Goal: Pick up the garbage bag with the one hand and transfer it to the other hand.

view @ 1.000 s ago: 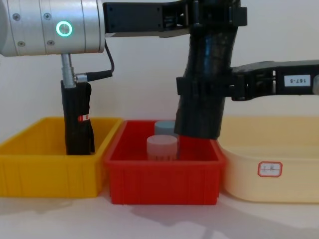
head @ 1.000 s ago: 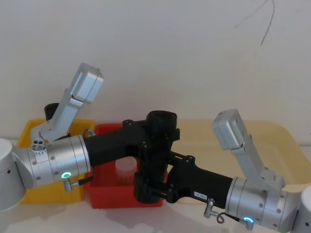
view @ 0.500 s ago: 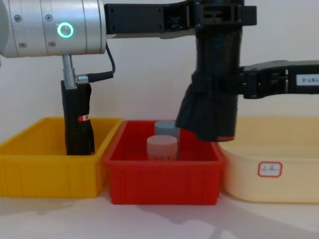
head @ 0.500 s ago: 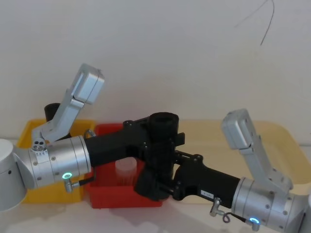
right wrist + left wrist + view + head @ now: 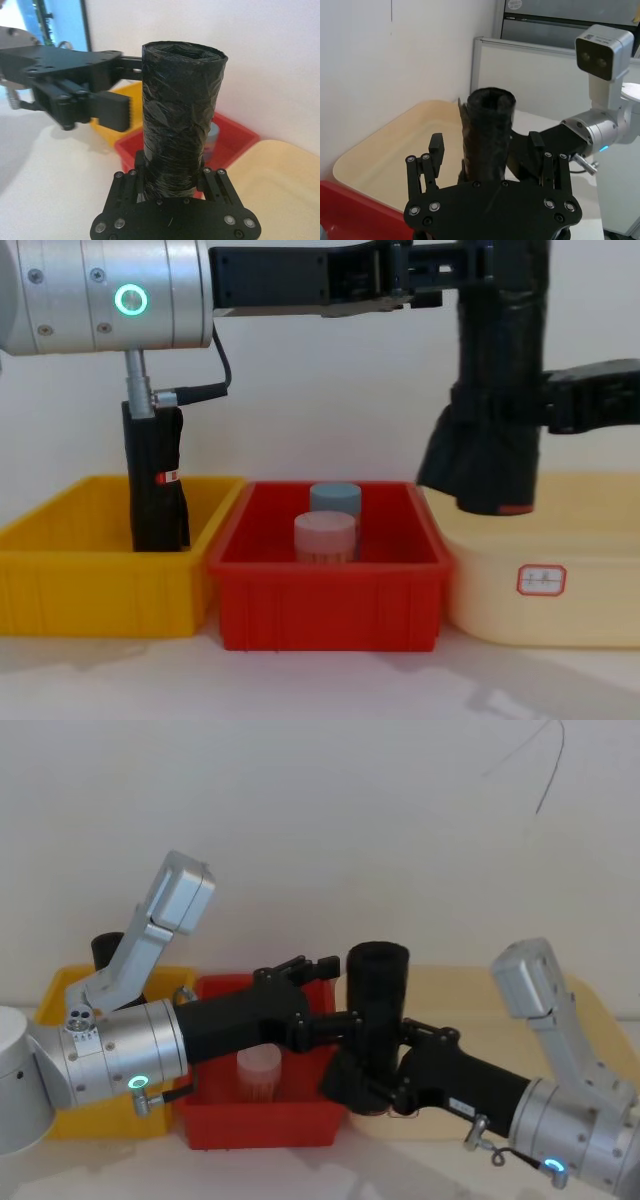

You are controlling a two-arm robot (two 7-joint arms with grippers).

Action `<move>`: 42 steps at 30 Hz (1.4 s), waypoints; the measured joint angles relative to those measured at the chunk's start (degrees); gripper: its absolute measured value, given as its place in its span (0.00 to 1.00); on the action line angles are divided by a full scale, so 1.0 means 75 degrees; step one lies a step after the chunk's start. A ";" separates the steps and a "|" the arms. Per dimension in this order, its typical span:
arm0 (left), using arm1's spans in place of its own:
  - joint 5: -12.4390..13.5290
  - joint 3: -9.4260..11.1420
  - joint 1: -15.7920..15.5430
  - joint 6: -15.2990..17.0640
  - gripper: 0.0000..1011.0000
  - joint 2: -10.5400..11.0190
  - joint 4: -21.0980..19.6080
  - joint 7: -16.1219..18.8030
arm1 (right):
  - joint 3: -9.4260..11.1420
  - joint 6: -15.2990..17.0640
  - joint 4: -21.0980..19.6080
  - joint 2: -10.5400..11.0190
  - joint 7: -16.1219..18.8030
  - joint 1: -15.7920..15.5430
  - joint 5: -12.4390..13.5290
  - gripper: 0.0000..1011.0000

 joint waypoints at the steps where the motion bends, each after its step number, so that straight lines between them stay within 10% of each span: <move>1: -0.0001 0.0000 0.0000 -0.0001 0.99 0.0001 0.0000 0.0000 | 0.0034 0.0011 0.0009 0.0028 -0.0053 -0.0001 -0.0001 0.52; 22: -0.0263 -0.0587 0.0469 -0.0200 0.99 0.0292 -0.0240 0.0625 | 0.0424 0.0216 0.0617 0.0067 -0.0827 0.0481 -0.0353 0.52; 42: 0.0110 -0.0919 0.1012 -0.0154 0.99 0.0615 -0.0229 0.2232 | 0.0291 0.0290 0.1670 -0.0154 -0.0951 0.1234 -0.0841 0.52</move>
